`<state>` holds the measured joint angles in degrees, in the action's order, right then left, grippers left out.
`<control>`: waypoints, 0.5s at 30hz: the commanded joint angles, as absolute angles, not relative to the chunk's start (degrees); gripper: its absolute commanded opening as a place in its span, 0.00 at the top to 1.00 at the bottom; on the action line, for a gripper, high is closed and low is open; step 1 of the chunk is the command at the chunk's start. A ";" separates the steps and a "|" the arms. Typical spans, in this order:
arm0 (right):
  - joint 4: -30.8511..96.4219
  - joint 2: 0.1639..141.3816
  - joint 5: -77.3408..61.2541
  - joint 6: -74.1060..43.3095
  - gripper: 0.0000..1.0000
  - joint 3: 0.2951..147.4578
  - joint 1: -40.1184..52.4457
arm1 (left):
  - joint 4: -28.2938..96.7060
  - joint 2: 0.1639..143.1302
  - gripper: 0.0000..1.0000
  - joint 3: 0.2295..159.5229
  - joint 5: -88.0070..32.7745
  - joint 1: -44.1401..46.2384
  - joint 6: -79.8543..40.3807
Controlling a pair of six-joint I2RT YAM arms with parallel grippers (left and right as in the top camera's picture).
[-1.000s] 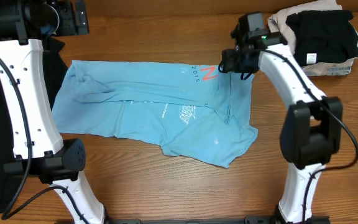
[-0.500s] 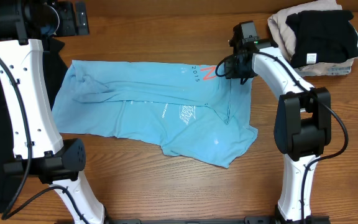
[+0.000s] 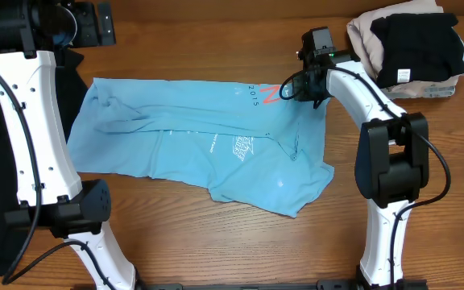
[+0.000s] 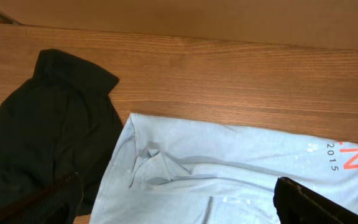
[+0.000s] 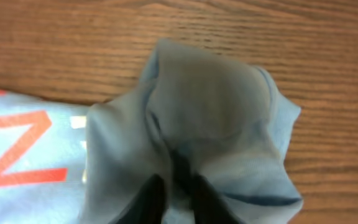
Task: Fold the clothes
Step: 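Grasp the shirt's right shoulder with the right gripper and pull it down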
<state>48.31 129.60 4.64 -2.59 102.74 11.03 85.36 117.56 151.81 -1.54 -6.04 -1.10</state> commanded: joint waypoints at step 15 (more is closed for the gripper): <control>60.23 121.01 -2.24 -3.09 0.96 104.88 11.14 | 85.49 117.75 0.00 151.55 -2.39 -6.42 -1.26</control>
